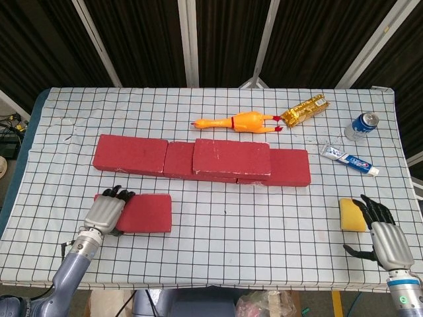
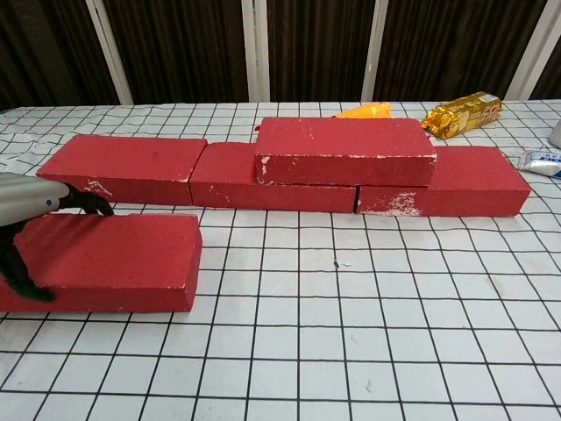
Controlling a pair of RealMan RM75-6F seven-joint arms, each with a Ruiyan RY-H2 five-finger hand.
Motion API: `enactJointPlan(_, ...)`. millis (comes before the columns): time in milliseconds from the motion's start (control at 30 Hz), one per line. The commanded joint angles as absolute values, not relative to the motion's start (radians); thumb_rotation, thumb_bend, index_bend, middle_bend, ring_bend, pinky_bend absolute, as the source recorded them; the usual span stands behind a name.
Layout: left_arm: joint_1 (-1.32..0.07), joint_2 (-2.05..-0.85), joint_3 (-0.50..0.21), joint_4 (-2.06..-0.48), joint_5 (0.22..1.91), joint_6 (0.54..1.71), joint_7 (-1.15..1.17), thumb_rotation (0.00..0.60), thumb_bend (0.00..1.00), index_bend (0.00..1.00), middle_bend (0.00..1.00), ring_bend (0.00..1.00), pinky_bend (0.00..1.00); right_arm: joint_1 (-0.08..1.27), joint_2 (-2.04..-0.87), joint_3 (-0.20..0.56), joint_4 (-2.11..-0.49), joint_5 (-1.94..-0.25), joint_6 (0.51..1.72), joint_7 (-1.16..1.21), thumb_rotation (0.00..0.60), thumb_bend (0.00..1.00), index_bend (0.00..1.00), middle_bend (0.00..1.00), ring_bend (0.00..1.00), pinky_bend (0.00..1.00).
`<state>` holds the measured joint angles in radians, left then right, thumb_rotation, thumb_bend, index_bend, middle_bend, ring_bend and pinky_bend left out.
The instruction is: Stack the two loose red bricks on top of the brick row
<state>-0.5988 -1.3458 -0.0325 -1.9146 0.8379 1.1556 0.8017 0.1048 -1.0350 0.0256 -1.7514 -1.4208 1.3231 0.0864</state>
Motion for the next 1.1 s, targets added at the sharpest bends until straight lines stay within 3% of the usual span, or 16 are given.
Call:
enactJointPlan(33, -0.613, -1.307, -0.051, -1.944, 0.852, 1.126, 0.757, 0.6, 0.0, 0.22, 0.21, 0.08, 0.17, 0.106, -1.038, 0.026, -1.751, -1.419, 1.321, 0.081, 0.6, 0.16, 0.12, 0.0, 0.0, 0.0)
enactJointPlan(233, -0.674, -1.162, -0.108, -2.048, 0.83, 1.061, 0.73, 0.6, 0.0, 0.24, 0.21, 0.08, 0.17, 0.107, -1.042, 0.029, -1.752, -1.412, 1.319, 0.07, 0.6, 0.16, 0.12, 0.0, 0.0, 0.0)
enactJointPlan(500, -0.85, -1.0, -0.211, -2.101, 0.583, 0.984, 0.792, 0.6, 0.0, 0.24, 0.2, 0.07, 0.16, 0.11, -1.051, 0.038, -1.755, -1.38, 1.313, 0.04, 0.6, 0.16, 0.12, 0.0, 0.0, 0.0)
enactJointPlan(667, -0.924, -0.98, -0.218, -2.025, 0.52, 0.891, 0.769, 0.6, 0.0, 0.25, 0.2, 0.07, 0.15, 0.11, -1.059, 0.047, -1.755, -1.357, 1.316, 0.019, 0.6, 0.16, 0.12, 0.0, 0.0, 0.0)
enactJointPlan(1100, -1.024, -1.032, -0.226, -1.719, 0.624, 0.648, 0.57, 0.6, 0.0, 0.29, 0.2, 0.07, 0.12, 0.12, -1.104, 0.07, -1.748, -1.273, 1.309, -0.094, 0.6, 0.16, 0.12, 0.0, 0.0, 0.0)
